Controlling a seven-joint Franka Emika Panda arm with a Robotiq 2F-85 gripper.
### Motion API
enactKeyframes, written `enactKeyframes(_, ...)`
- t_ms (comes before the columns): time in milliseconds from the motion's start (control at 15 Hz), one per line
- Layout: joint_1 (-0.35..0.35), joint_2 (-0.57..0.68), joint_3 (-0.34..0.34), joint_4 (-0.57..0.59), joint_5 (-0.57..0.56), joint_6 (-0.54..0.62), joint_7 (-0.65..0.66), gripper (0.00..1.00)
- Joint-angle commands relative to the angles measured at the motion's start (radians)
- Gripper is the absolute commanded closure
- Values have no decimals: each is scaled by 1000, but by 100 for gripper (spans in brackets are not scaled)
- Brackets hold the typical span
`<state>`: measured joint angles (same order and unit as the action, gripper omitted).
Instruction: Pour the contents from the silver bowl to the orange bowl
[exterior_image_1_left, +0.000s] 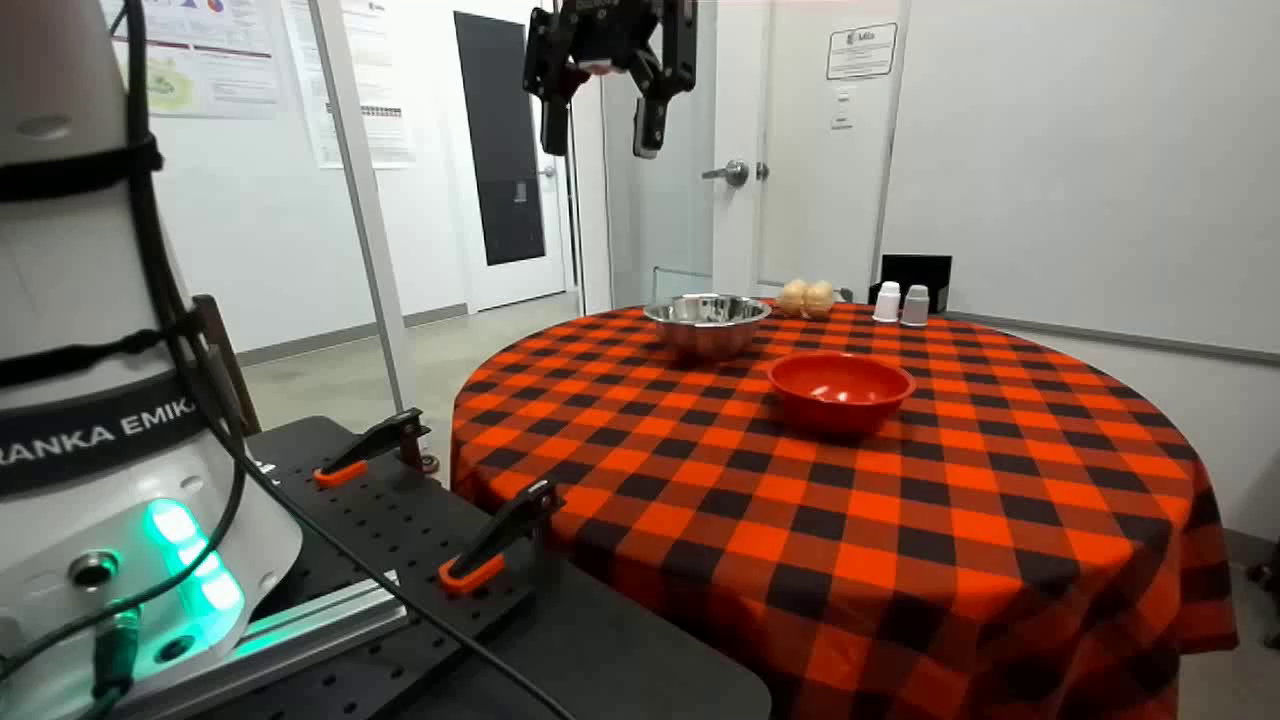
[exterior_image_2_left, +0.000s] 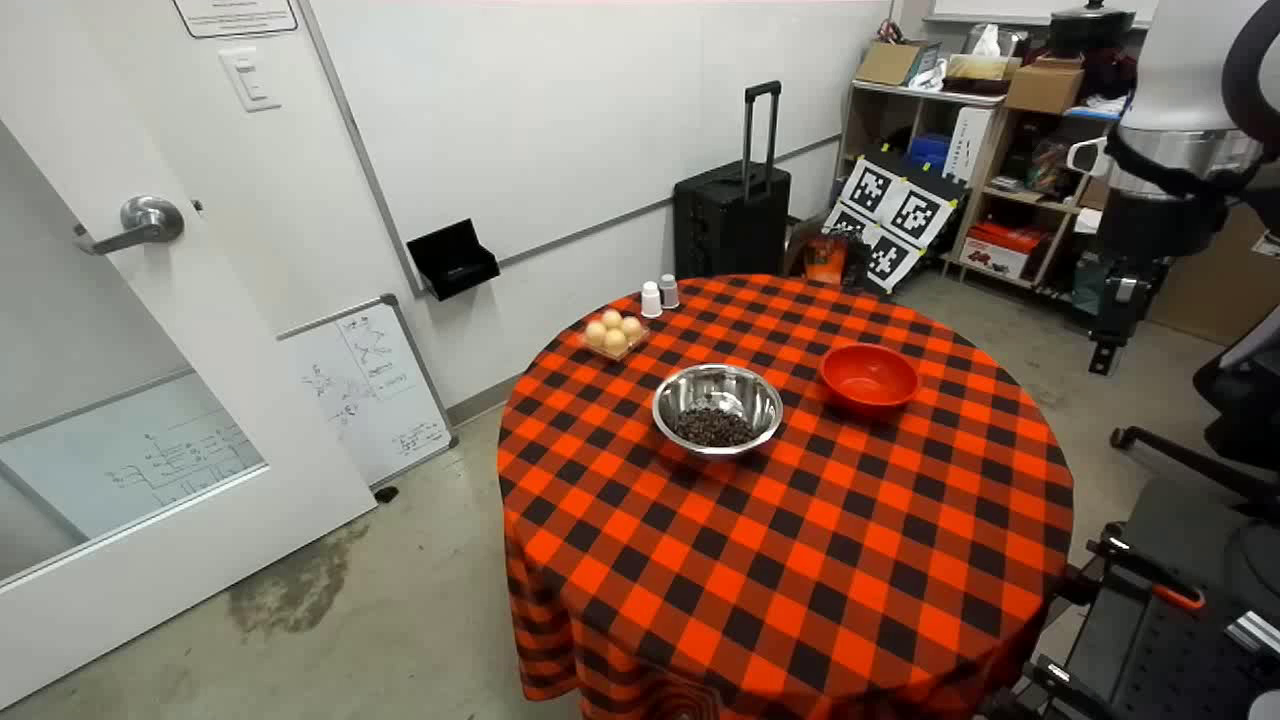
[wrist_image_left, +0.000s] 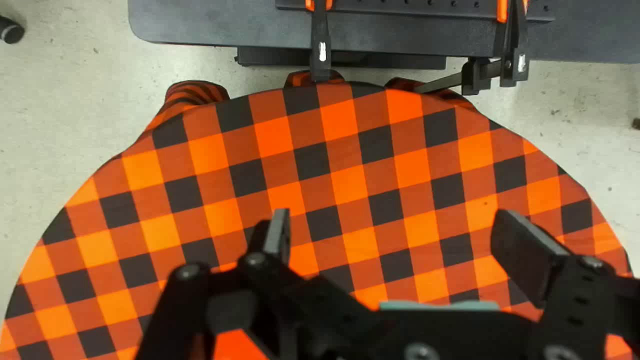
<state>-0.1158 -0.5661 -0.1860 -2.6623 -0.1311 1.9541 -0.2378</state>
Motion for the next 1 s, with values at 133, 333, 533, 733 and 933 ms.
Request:
enactKeyframes(133, 11, 42, 5, 20, 24, 51, 6, 0)
enactKeyframes(333, 33, 134, 21, 66, 23, 157, 6, 0)
enactKeyframes(533, 59, 263, 30, 143, 33, 251, -13, 0)
enactKeyframes(733, 75, 407, 36, 252, 55, 297, -22, 0)
enactKeyframes(933, 86, 547, 38, 375, 156, 316, -81, 0)
